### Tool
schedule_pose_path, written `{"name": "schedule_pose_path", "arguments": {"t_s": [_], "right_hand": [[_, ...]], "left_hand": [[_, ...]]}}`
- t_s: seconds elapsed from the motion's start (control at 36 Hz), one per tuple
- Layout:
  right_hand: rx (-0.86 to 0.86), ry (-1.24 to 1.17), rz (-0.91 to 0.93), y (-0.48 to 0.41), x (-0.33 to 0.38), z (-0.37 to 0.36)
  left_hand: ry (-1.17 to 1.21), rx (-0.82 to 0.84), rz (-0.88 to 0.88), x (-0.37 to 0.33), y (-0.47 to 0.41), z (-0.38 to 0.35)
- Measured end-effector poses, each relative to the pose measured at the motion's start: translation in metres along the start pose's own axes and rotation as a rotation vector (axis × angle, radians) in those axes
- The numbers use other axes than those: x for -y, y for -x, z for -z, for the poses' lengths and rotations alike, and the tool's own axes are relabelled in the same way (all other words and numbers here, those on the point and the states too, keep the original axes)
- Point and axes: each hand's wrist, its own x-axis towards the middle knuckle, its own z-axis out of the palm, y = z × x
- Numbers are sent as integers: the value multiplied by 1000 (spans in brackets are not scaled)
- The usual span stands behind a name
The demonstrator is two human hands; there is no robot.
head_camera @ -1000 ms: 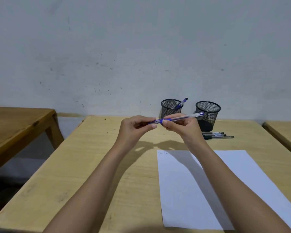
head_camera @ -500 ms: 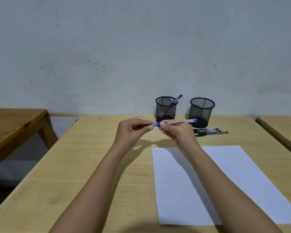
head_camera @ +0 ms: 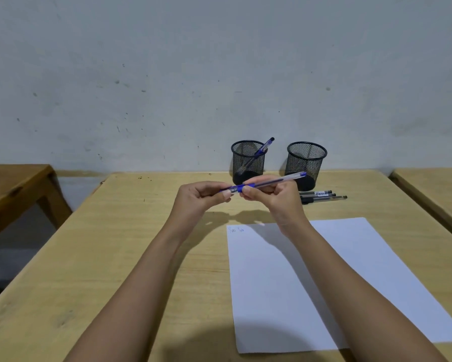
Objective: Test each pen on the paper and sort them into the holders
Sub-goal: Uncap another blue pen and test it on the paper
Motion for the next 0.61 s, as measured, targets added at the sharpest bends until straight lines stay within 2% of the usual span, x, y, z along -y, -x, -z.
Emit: {"name": "schedule_pose_path", "arguments": {"t_s": [0.08,0.17,0.36,0.61], "right_hand": [[18,32,33,-3,-1,-1],[33,62,46,-7,-3,0],[58,76,15,-12,-4,-2],[43,50,-44,-9,-7,-9]], "left_hand": [[76,48,78,-1,-4,5],[38,93,96,-3,-6,4],[-44,13,-5,-4,-6,-3],[-176,29,-16,-7,-6,4]]}}
